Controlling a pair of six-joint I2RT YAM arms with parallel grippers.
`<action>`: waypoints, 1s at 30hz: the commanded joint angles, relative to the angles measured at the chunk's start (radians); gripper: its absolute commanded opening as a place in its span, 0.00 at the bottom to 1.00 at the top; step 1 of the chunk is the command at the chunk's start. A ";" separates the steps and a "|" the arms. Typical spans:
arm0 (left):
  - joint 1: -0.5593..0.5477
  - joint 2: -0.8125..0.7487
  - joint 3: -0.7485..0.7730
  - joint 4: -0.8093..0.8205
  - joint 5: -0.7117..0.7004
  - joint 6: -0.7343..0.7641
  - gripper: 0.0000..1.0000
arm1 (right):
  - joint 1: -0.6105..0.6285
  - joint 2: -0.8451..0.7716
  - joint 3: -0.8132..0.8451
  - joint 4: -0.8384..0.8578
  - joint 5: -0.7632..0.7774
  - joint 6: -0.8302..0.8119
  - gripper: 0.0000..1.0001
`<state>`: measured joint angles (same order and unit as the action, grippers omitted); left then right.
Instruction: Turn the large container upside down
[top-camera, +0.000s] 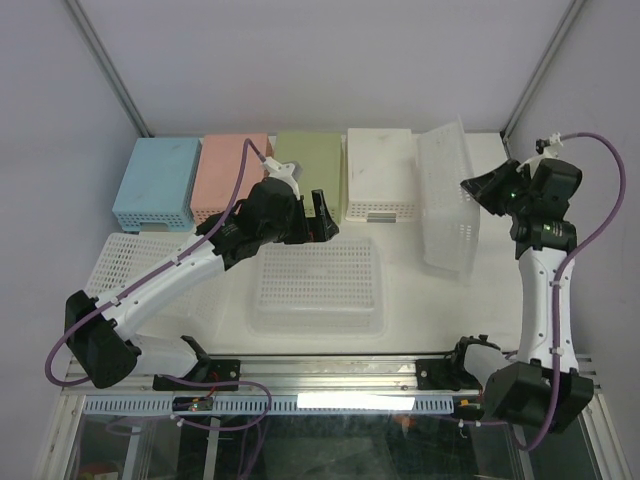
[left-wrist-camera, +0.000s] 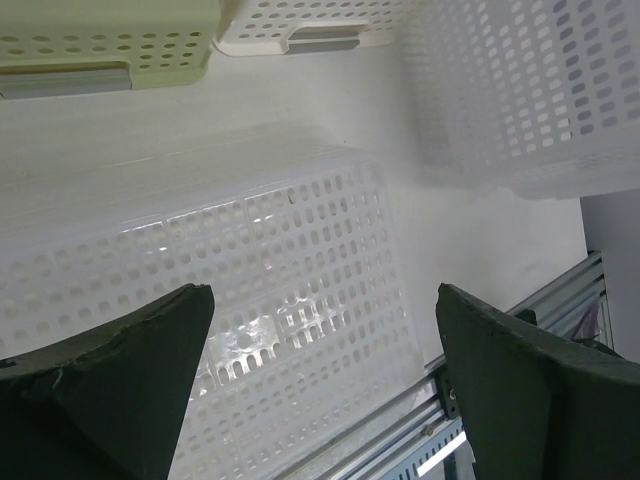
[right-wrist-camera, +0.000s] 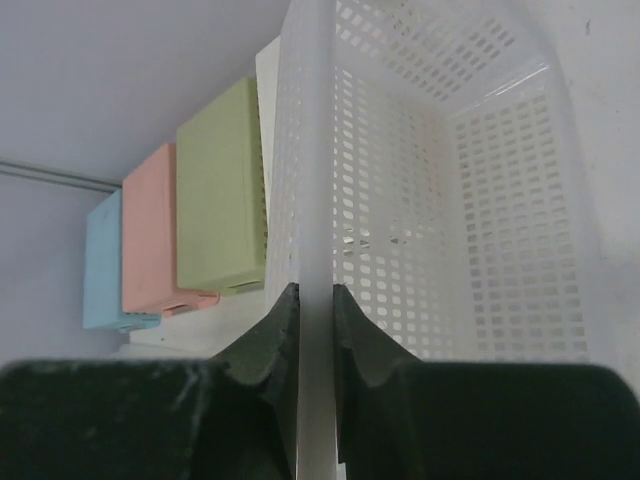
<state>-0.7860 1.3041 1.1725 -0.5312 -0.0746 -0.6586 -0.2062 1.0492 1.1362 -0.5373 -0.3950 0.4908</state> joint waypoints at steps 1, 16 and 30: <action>-0.007 -0.039 0.000 0.053 0.031 0.032 0.99 | -0.110 0.008 -0.086 0.316 -0.312 0.214 0.00; -0.008 0.061 0.033 0.159 0.169 0.051 0.99 | -0.355 0.085 -0.227 0.266 -0.218 0.231 0.00; -0.008 0.100 0.044 0.192 0.221 0.053 0.99 | -0.373 0.109 -0.219 0.103 0.156 0.049 0.46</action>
<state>-0.7864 1.4063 1.1740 -0.4061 0.1127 -0.6327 -0.5751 1.1381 0.9287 -0.3119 -0.4023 0.6197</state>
